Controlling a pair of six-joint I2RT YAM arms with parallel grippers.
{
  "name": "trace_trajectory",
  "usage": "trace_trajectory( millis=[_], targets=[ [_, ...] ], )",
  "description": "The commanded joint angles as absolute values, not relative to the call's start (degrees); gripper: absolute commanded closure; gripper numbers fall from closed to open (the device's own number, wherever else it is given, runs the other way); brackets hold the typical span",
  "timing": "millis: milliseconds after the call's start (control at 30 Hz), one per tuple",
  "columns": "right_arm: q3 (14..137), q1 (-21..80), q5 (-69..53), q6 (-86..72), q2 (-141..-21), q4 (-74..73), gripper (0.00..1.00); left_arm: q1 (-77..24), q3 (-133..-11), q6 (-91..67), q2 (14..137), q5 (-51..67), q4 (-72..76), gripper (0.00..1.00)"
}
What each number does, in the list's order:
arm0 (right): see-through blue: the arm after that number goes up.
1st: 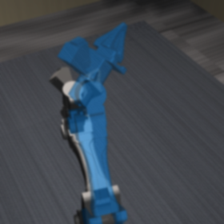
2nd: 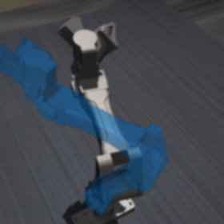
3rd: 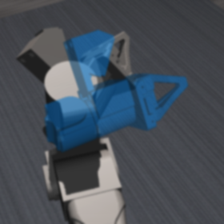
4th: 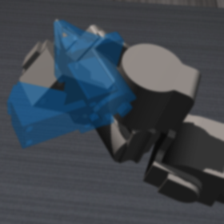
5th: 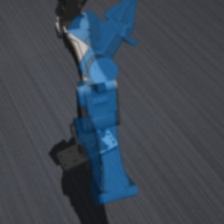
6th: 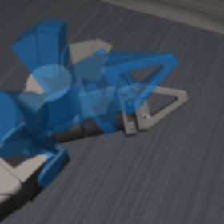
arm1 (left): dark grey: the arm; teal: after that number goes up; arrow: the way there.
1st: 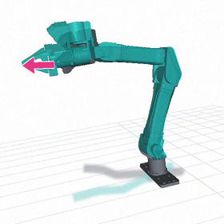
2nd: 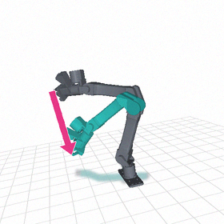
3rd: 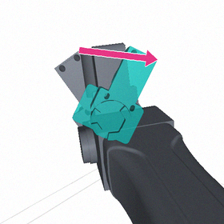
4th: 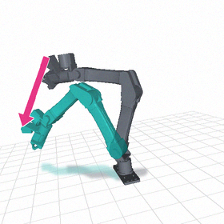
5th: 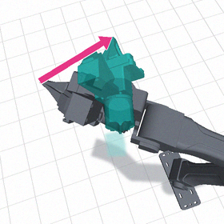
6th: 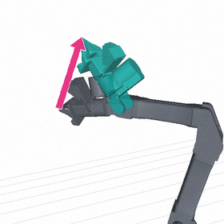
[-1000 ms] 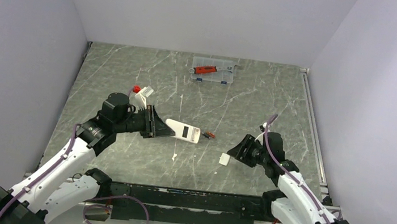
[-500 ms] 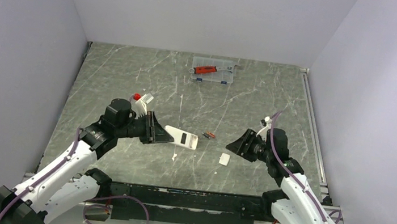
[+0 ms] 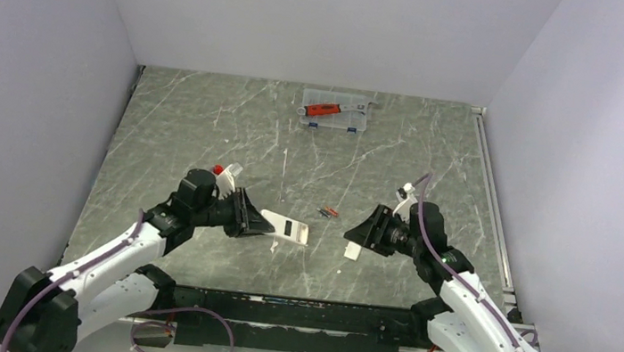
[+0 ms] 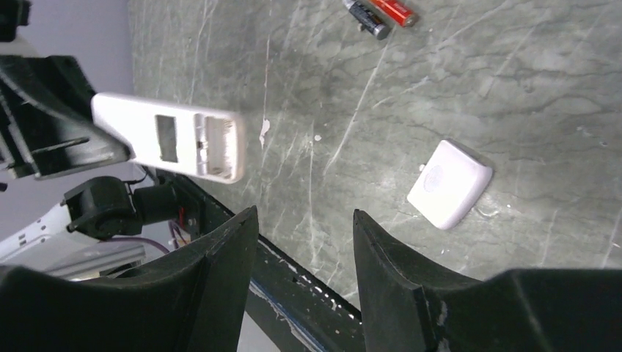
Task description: Load the batteries into the remote control
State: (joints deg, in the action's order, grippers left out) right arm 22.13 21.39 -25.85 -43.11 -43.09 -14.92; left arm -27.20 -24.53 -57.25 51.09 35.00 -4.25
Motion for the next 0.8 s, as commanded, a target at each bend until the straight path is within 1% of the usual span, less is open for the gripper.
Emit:
trace_trajectory(
  millis=[0,333,767],
  targets=[
    [24.7,23.7,-24.1,-44.0,-43.4,-11.6,0.47,-27.1,-22.7,-59.5,53.7,33.9,5.4,1.00],
    [24.5,26.4,-22.3,-43.7,-44.1,-11.5,0.47,-27.1,-17.6,-64.3,63.3,33.8,20.5,1.00],
    [24.4,27.0,-21.7,-43.4,-43.7,-12.2,0.46,-27.1,-15.7,-65.2,69.7,33.2,24.5,1.00]
  ],
)
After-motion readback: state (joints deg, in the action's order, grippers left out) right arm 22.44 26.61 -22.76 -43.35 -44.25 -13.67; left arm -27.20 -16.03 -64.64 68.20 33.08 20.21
